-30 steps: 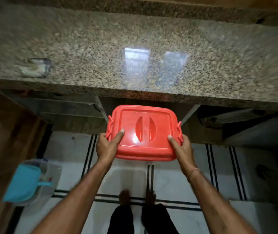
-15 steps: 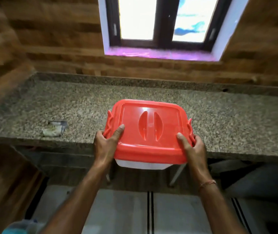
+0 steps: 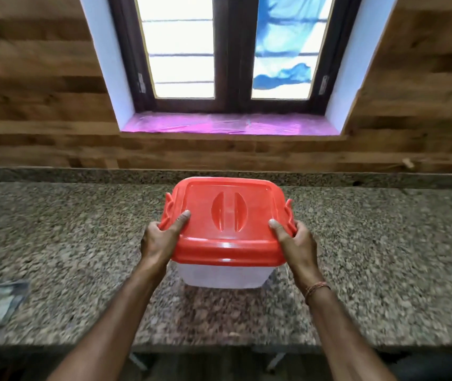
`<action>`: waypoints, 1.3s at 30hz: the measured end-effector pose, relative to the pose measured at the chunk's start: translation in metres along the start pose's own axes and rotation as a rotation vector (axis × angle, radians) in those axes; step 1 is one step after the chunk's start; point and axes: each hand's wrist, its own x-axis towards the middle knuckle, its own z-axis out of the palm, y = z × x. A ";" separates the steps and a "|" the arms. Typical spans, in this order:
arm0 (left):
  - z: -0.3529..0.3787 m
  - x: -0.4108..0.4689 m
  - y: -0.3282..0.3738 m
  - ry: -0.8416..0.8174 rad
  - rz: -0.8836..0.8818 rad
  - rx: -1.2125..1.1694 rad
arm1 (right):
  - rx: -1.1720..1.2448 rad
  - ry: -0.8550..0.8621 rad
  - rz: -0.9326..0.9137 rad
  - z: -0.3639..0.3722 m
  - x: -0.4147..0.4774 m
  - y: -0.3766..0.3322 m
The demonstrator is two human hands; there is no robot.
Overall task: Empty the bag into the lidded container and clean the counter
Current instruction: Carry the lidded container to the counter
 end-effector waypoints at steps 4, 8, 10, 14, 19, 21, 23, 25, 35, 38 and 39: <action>0.023 0.040 0.006 0.049 -0.044 0.014 | -0.024 -0.080 0.018 0.016 0.056 -0.001; 0.024 0.059 0.008 -0.017 -0.032 0.018 | -0.095 -0.153 0.024 0.026 0.088 0.003; 0.024 0.069 0.011 -0.022 0.068 0.080 | -0.171 -0.162 0.003 0.031 0.104 0.000; 0.025 0.089 0.020 -0.099 0.074 0.143 | -0.347 -0.134 -0.027 0.041 0.125 -0.007; 0.022 0.102 0.015 -0.100 0.042 0.139 | -0.460 -0.134 0.003 0.043 0.128 -0.009; 0.021 0.109 0.011 -0.134 0.025 0.129 | -0.453 -0.132 0.030 0.044 0.129 -0.008; 0.019 0.113 0.005 -0.186 -0.056 0.028 | -0.435 -0.130 0.054 0.046 0.128 -0.008; 0.015 0.117 0.000 -0.214 -0.170 -0.145 | -0.425 -0.133 0.069 0.047 0.128 -0.009; 0.016 0.112 0.015 -0.176 -0.001 -0.191 | -0.405 -0.100 0.143 0.051 0.122 -0.019; 0.022 0.098 0.030 -0.343 0.084 -0.145 | -0.273 -0.068 0.189 0.050 0.119 -0.023; 0.023 0.098 0.028 -0.335 0.079 -0.130 | -0.210 -0.057 0.220 0.049 0.119 -0.023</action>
